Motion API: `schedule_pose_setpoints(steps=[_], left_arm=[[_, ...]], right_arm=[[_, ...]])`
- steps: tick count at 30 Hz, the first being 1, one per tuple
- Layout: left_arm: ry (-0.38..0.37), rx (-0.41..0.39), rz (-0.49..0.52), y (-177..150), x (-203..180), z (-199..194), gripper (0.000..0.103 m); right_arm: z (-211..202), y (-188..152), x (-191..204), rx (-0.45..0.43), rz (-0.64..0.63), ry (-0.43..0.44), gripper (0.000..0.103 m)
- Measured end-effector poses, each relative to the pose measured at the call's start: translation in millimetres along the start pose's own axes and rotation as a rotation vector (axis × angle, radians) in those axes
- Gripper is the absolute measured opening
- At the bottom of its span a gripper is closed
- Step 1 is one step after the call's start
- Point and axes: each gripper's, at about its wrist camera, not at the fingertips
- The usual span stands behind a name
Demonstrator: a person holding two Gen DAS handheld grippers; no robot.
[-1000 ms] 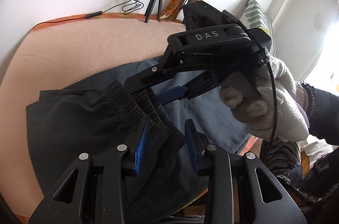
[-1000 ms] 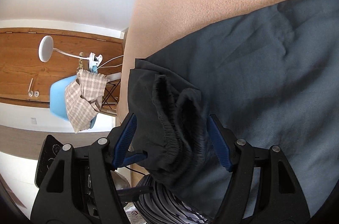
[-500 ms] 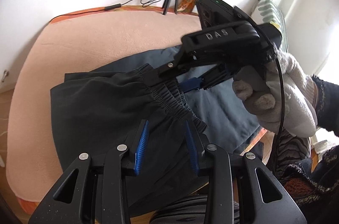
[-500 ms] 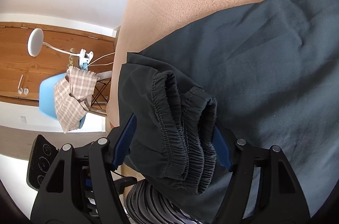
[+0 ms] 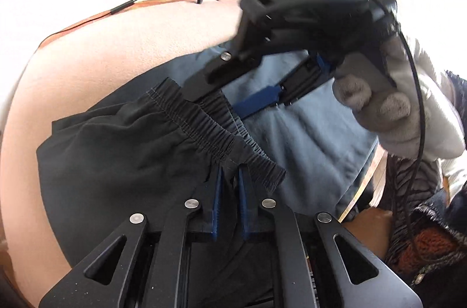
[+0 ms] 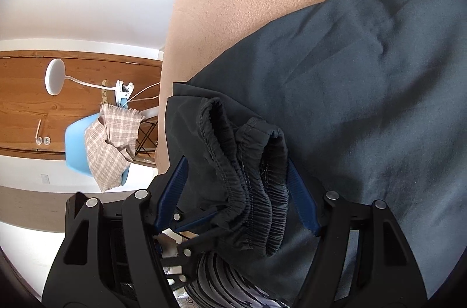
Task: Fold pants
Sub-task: 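Grasp the cuffs with the right tool while the left tool releases them, then carry the cuffs with the right tool over onto the waistband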
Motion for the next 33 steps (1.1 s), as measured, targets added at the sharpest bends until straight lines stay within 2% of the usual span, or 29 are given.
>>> schedule_pose_setpoints(steps=[3, 6, 8, 12, 14, 15, 16, 17, 18, 20, 21, 24, 28, 30, 33], left_arm=[[-0.059, -0.014, -0.022, -1, 1, -9, 0.008], [-0.119, 0.006, 0.041, 0, -14, -10, 0.008], [-0.087, 0.032, 0.093, 1, -22, -2, 0.008], [-0.099, 0.041, 0.082, 1, -24, 6, 0.008], [-0.084, 0.051, 0.093, 3, -25, 10, 0.009], [-0.076, 0.056, 0.095, 1, -26, 8, 0.011], [-0.068, 0.063, 0.092, 0, -26, 6, 0.012], [-0.058, 0.060, 0.087, 1, -25, 2, 0.014], [-0.050, 0.052, 0.076, -1, -26, -4, 0.020], [-0.027, 0.025, 0.034, -3, -20, -18, 0.030], [-0.012, 0.001, 0.015, -4, -18, -27, 0.032], [0.064, -0.079, -0.071, -12, -5, -54, 0.032], [0.114, -0.199, -0.197, -24, 8, -89, 0.034], [0.138, -0.229, -0.227, -23, 14, -97, 0.048], [0.160, -0.248, -0.233, -20, 10, -104, 0.052]], right_arm=[[0, -4, -1, 0.008, -0.005, 0.009, 0.072], [0, -4, -2, 0.006, 0.000, 0.015, 0.073], [4, -5, 1, 0.003, -0.005, 0.015, 0.074], [9, -9, 10, 0.002, -0.056, 0.007, 0.075], [11, -12, 16, -0.006, -0.101, -0.035, 0.067], [12, -12, 18, -0.006, -0.123, -0.062, 0.052], [13, -12, 19, -0.005, -0.141, -0.082, 0.033], [13, -12, 19, -0.003, -0.148, -0.091, 0.025], [13, -12, 18, -0.005, -0.147, -0.088, 0.021], [10, -12, 19, -0.023, -0.155, -0.084, 0.018], [8, -13, 20, -0.033, -0.164, -0.083, 0.017], [-4, -15, 26, -0.061, -0.191, -0.071, 0.016], [-28, -18, 35, -0.088, -0.253, -0.092, 0.015], [-43, -18, 34, -0.098, -0.259, -0.099, 0.015], [-67, -16, 27, -0.118, -0.257, -0.118, 0.015]])
Point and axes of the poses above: each gripper's, at about its wrist camera, not at the fingertips, and z roughly the way its jaws point, x to its left, y to its top, and after that the axes turned 6 degrees about -x, right-handed
